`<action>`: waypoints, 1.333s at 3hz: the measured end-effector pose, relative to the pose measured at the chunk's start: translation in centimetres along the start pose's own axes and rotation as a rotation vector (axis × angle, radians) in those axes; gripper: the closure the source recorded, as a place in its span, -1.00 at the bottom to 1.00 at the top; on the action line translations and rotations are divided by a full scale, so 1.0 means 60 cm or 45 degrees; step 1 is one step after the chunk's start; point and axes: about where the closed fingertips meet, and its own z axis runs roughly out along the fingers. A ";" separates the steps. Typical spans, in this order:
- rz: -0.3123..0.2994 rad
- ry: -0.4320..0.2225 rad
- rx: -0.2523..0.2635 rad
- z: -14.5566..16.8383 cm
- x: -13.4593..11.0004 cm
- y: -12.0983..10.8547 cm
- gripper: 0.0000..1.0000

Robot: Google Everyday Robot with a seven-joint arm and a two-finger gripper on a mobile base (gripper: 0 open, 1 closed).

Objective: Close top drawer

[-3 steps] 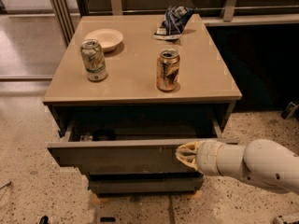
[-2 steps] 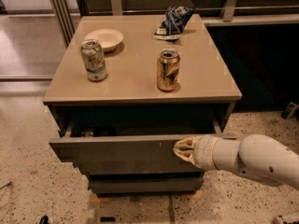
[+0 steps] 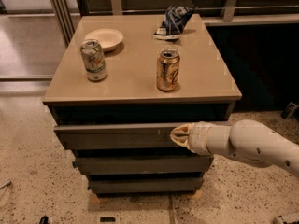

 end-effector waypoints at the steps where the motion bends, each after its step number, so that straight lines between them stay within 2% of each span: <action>1: 0.008 0.009 0.006 0.016 0.002 -0.022 1.00; 2: 0.015 0.011 -0.002 0.018 0.003 -0.027 1.00; 3: 0.049 0.024 -0.032 -0.011 0.014 -0.032 1.00; 4: 0.140 0.019 -0.232 -0.087 0.018 0.030 1.00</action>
Offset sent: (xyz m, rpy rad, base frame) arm 0.0369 -0.0023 0.0010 0.0011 0.0412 -0.0113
